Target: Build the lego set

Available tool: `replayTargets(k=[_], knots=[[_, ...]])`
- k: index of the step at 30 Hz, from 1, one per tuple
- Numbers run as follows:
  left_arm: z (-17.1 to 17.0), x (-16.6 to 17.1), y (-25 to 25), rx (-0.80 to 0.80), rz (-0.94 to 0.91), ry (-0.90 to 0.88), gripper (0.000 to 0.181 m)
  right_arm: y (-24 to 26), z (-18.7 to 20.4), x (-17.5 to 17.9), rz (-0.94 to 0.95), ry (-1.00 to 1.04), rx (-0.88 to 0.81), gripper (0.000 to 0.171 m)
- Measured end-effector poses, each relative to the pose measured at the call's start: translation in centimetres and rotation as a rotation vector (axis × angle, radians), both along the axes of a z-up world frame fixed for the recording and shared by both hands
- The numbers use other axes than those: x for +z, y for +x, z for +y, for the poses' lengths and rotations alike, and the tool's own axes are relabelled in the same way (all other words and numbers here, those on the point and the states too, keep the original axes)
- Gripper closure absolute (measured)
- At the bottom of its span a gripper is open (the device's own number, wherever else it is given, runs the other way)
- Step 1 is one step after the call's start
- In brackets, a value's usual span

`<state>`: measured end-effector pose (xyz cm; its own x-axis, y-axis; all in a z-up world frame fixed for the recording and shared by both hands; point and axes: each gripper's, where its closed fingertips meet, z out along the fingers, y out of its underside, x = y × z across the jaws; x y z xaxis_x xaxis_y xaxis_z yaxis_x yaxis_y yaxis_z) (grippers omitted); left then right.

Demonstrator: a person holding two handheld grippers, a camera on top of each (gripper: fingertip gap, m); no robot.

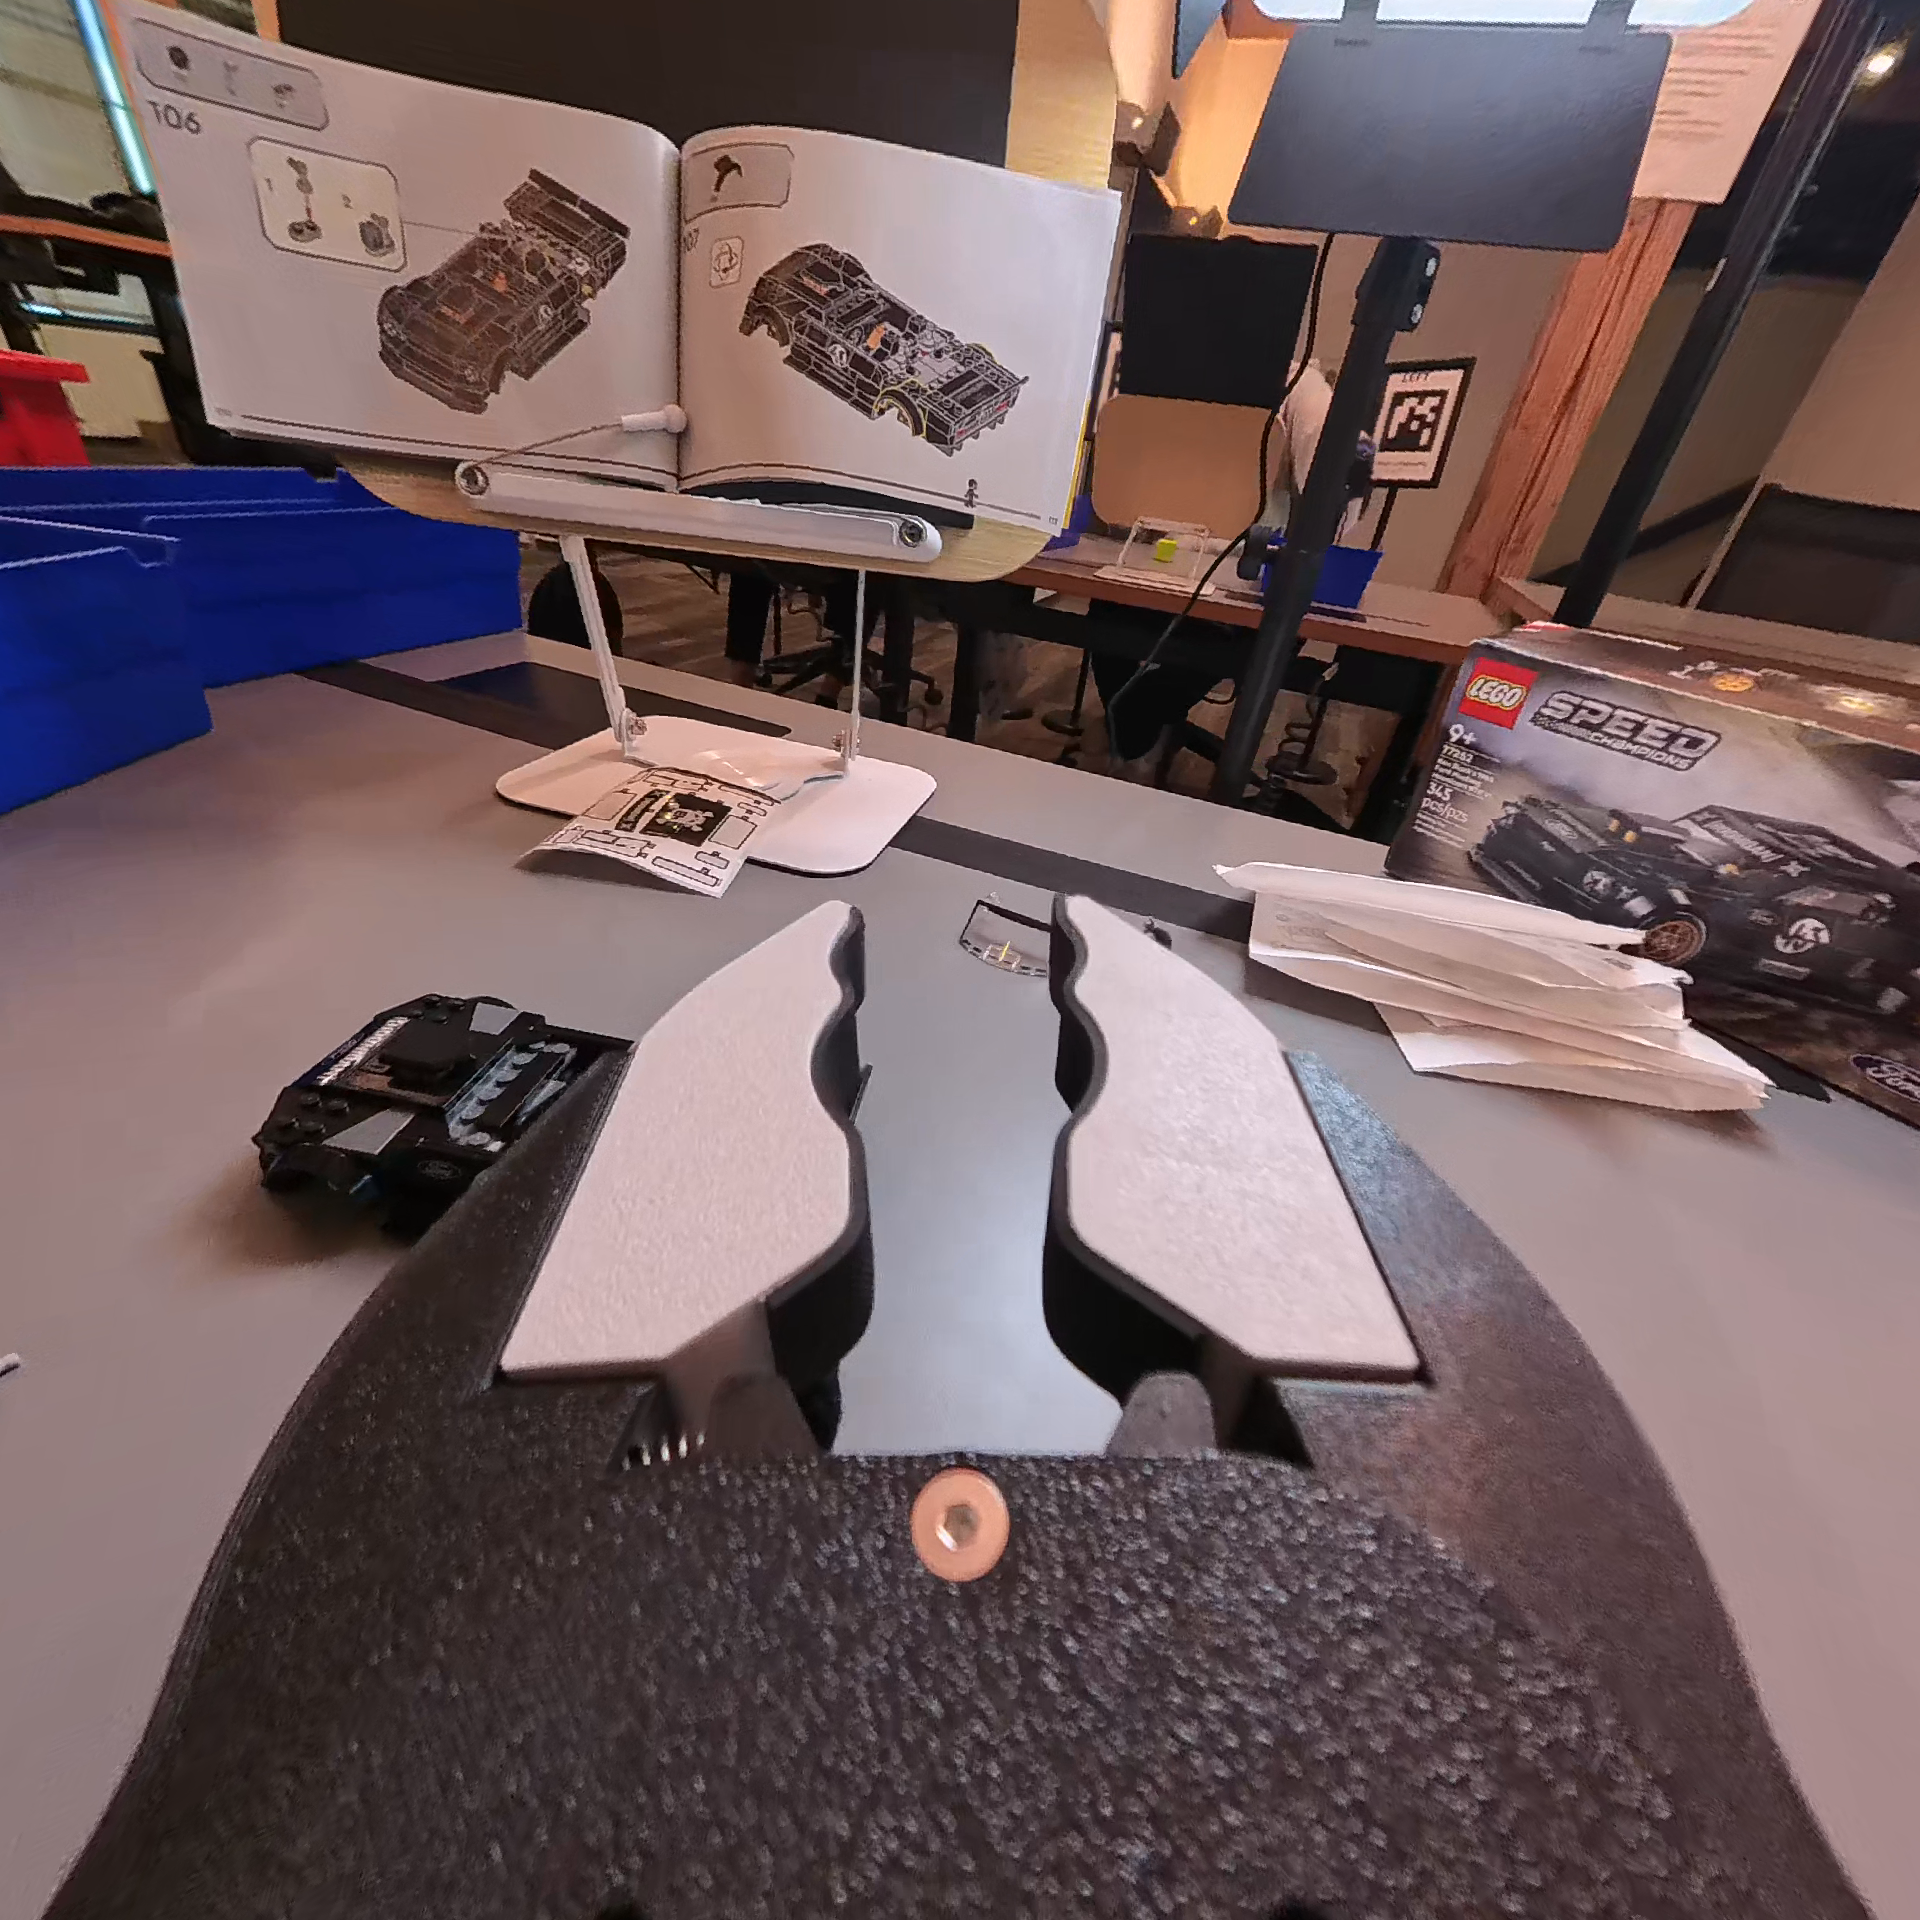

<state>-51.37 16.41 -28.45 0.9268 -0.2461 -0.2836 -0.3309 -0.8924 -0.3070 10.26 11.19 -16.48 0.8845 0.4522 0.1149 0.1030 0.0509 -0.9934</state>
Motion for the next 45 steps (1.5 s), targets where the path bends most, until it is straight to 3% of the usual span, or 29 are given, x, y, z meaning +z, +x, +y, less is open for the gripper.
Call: replayTargets(k=[8, 11, 14, 21, 27, 31, 35, 40, 43, 45], knots=[[-0.3, -0.6, 2.5, -0.036, -0.209, 0.012, 0.144, -0.2, 0.3, -0.4, 0.038, -0.036, 0.024, 0.137], [0.4, 0.7, 1.8, 0.035, -0.268, 0.093, 0.150, -0.3, 0.3, -0.6, 0.034, -0.044, 0.024, 0.137], [-0.1, 0.6, 0.5, 0.068, -0.227, 0.063, 0.151, -0.4, 0.3, -0.7, 0.032, -0.050, 0.027, 0.137], [-0.8, -0.8, 1.2, 0.023, -0.213, -0.016, 0.152, -0.4, 0.4, -1.0, 0.024, -0.059, 0.028, 0.137], [-1.0, -0.7, 1.5, 0.010, -0.211, -0.032, 0.168, -0.4, 0.4, -1.0, 0.028, -0.062, 0.027, 0.138], [-1.3, 2.2, 2.9, -0.047, -0.235, 0.068, 0.168, -0.4, 0.2, -0.8, 0.032, -0.056, 0.033, 0.138], [-2.3, 8.0, 8.3, -0.331, -0.239, 0.285, 0.169, -0.5, 0.1, -0.5, 0.050, -0.049, 0.044, 0.138], [-7.8, 14.2, 21.9, -0.754, -0.254, 0.478, 0.169, -0.8, -0.3, 0.1, 0.065, -0.035, 0.061, 0.138], [-12.1, 14.7, 31.5, -0.983, -0.282, 0.487, 0.169, -0.8, -0.7, 0.5, 0.070, -0.018, 0.068, 0.138], [-14.6, 13.0, 37.2, -1.108, -0.316, 0.450, 0.169, -0.7, -1.0, 0.9, 0.076, -0.004, 0.067, 0.138]])
